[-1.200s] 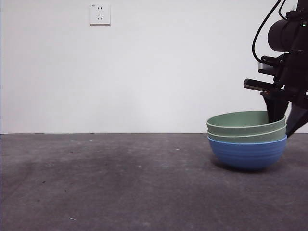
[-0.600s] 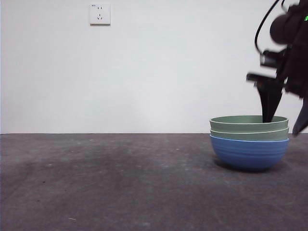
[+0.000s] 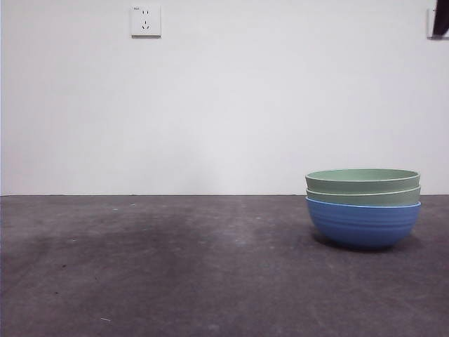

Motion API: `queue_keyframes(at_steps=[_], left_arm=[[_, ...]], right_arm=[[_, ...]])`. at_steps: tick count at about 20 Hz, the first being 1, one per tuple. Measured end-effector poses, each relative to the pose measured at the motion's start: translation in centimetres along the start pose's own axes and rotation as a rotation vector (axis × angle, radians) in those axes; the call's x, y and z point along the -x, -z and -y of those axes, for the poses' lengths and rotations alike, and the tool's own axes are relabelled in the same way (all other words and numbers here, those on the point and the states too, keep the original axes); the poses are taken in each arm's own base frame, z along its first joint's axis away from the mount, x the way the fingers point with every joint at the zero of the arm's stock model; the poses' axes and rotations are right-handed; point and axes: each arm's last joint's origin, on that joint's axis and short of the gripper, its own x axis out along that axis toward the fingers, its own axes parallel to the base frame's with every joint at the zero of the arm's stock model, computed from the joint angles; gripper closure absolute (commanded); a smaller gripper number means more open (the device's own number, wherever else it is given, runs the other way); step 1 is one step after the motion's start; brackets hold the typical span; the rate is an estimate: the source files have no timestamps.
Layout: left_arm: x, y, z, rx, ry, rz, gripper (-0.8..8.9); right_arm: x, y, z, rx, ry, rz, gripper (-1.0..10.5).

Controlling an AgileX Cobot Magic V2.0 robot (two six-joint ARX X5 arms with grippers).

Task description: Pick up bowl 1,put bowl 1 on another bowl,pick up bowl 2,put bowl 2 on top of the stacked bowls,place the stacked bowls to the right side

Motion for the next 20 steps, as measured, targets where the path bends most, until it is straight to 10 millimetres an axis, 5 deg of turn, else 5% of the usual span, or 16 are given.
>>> queue_keyframes(at_steps=[2,4,5,7,8,20], left_arm=[[0.0,0.2,0.0,-0.008,0.000,-0.022,4.68],[0.0,0.5,0.0,-0.013,-0.001,-0.048,4.74],[0.0,0.5,0.0,-0.015,-0.001,-0.053,5.26],[0.0,0.6,0.0,-0.023,-0.001,-0.065,7.91],[0.0,0.7,0.0,-0.029,-0.001,-0.070,8.25],[0.0,0.7,0.0,-0.040,0.000,-0.076,8.16]], right_arm=[[1.7,1.7,-0.9,0.034,-0.032,0.020,6.8],[2.8,3.1,-1.3,0.056,-0.053,0.006,8.6],[3.2,3.7,-1.4,0.063,-0.055,-0.009,9.3],[3.5,4.3,-1.4,0.077,-0.056,-0.029,9.6],[3.5,4.3,-1.4,0.082,-0.056,-0.030,9.6],[3.4,4.3,-1.4,0.082,-0.054,-0.031,9.4]])
